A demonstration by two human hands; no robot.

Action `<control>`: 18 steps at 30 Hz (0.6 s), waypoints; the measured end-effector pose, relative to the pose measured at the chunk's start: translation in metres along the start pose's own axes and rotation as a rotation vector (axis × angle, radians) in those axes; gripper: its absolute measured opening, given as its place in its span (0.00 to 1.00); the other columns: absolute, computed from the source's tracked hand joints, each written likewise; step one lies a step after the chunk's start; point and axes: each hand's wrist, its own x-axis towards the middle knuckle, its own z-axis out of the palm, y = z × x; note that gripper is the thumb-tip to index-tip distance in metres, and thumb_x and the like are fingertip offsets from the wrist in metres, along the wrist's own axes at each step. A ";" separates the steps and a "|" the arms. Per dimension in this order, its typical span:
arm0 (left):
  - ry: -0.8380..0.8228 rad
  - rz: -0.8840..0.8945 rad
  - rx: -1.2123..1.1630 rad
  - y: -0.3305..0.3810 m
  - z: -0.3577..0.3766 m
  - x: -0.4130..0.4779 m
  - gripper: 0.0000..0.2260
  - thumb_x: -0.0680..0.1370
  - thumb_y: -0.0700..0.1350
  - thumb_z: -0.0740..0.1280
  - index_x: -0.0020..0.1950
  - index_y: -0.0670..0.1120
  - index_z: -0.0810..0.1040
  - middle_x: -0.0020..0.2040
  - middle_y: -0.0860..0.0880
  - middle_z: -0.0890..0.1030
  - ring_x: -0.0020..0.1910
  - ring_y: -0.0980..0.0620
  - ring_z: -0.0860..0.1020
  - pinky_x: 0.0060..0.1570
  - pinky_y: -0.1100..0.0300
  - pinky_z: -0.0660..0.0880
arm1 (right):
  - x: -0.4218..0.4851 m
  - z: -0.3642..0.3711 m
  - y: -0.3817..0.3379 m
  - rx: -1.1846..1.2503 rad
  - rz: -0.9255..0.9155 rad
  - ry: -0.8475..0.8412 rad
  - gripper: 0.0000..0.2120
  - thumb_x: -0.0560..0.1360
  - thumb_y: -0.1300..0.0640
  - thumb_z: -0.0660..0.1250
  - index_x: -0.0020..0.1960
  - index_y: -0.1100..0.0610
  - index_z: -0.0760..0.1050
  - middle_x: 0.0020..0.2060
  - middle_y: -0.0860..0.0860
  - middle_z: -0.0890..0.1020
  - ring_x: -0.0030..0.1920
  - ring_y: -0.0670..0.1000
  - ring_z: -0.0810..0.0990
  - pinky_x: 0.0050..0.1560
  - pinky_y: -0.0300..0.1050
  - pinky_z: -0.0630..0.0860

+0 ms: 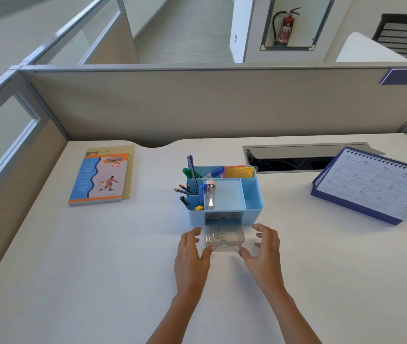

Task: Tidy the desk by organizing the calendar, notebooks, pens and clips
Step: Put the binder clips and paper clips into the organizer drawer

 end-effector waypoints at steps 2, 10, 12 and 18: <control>0.006 -0.032 -0.012 0.006 0.000 0.006 0.30 0.73 0.48 0.73 0.70 0.54 0.62 0.67 0.54 0.69 0.61 0.53 0.74 0.54 0.57 0.77 | 0.003 0.005 0.004 -0.042 0.058 -0.005 0.44 0.63 0.55 0.80 0.71 0.51 0.58 0.65 0.50 0.64 0.65 0.53 0.67 0.62 0.51 0.74; -0.006 -0.100 0.012 0.011 -0.001 0.033 0.44 0.71 0.51 0.74 0.78 0.52 0.48 0.77 0.51 0.58 0.74 0.49 0.61 0.68 0.53 0.65 | 0.043 0.015 -0.001 0.074 0.147 -0.095 0.53 0.64 0.46 0.78 0.76 0.45 0.46 0.74 0.49 0.61 0.73 0.52 0.62 0.70 0.56 0.67; 0.003 -0.123 -0.002 0.012 0.001 0.041 0.41 0.72 0.49 0.74 0.77 0.51 0.52 0.75 0.50 0.62 0.73 0.49 0.63 0.68 0.54 0.66 | 0.051 0.017 -0.001 0.104 0.159 -0.059 0.46 0.64 0.50 0.78 0.73 0.48 0.54 0.69 0.49 0.67 0.69 0.50 0.67 0.67 0.51 0.72; 0.152 -0.197 -0.056 0.020 0.011 0.055 0.32 0.73 0.46 0.73 0.72 0.49 0.61 0.68 0.48 0.71 0.65 0.48 0.71 0.60 0.55 0.73 | 0.064 0.028 -0.002 0.086 0.173 0.088 0.39 0.63 0.51 0.79 0.68 0.54 0.62 0.60 0.51 0.72 0.61 0.51 0.72 0.57 0.49 0.78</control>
